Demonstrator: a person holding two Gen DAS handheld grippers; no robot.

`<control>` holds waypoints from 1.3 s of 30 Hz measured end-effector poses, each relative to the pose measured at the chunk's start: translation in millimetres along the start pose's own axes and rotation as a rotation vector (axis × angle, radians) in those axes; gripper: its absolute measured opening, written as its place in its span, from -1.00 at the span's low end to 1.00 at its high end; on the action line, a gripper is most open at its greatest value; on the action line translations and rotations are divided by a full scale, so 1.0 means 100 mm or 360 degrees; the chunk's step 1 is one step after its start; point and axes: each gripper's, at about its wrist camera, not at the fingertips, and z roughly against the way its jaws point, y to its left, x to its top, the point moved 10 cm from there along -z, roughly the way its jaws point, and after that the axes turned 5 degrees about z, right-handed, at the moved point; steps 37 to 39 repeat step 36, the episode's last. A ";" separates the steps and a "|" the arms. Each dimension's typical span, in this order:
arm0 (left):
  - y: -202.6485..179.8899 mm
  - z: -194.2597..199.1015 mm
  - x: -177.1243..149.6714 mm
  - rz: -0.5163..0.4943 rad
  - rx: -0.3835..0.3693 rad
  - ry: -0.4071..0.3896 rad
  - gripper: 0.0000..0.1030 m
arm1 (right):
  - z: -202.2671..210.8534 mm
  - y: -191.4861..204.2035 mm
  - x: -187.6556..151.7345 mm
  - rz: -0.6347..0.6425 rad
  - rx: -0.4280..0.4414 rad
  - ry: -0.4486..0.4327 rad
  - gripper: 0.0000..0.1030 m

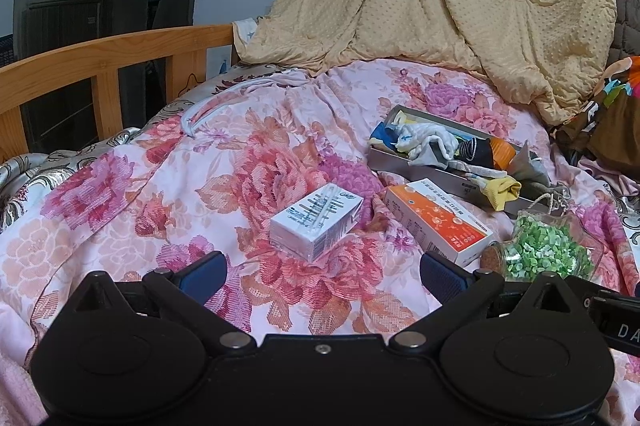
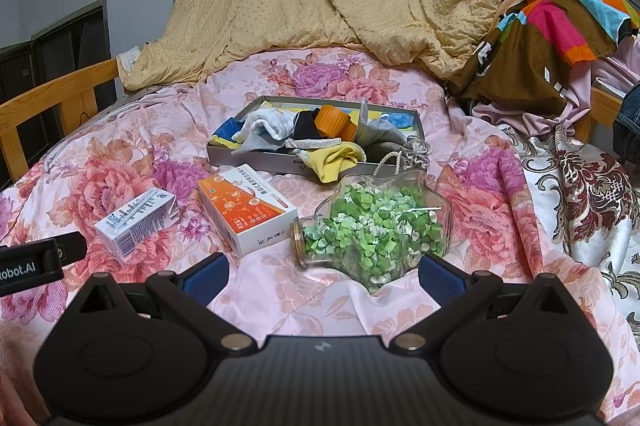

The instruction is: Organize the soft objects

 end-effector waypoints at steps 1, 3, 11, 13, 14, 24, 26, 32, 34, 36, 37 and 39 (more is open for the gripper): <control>0.00 0.00 0.00 0.0001 -0.0001 0.0000 0.98 | 0.00 0.00 0.00 0.0000 0.0000 0.0000 1.00; 0.00 0.00 0.00 0.0006 -0.0005 0.0000 0.98 | 0.00 0.00 0.00 -0.0001 0.0001 0.0000 1.00; 0.02 -0.02 -0.05 0.0066 -0.0038 0.0062 0.98 | 0.00 0.00 0.00 -0.0002 0.0002 0.0002 1.00; 0.01 -0.03 -0.05 0.0065 -0.0027 0.0074 0.98 | 0.00 0.00 0.00 0.0000 0.0002 0.0002 1.00; 0.01 -0.03 -0.05 0.0063 -0.0021 0.0078 0.98 | 0.00 0.00 0.00 0.0000 0.0001 0.0002 1.00; 0.02 -0.04 -0.06 0.0073 -0.0019 0.0095 0.98 | 0.00 -0.01 0.01 -0.0002 0.0002 0.0004 1.00; 0.02 -0.05 -0.06 0.0077 -0.0018 0.0093 0.98 | 0.00 -0.01 0.01 -0.0002 0.0003 0.0005 1.00; -0.02 -0.02 -0.07 0.0056 -0.0033 0.0078 0.98 | 0.00 0.02 -0.03 0.0001 0.0006 0.0008 1.00; -0.04 -0.01 -0.07 0.0051 -0.0034 0.0070 0.98 | 0.00 0.02 -0.03 0.0001 0.0005 0.0008 1.00; -0.04 -0.01 -0.07 0.0053 -0.0030 0.0071 0.98 | 0.00 0.02 -0.03 0.0001 0.0005 0.0008 1.00; -0.04 -0.01 -0.07 0.0053 -0.0030 0.0071 0.98 | 0.00 0.02 -0.03 0.0001 0.0005 0.0008 1.00; -0.04 -0.01 -0.07 0.0053 -0.0030 0.0071 0.98 | 0.00 0.02 -0.03 0.0001 0.0005 0.0008 1.00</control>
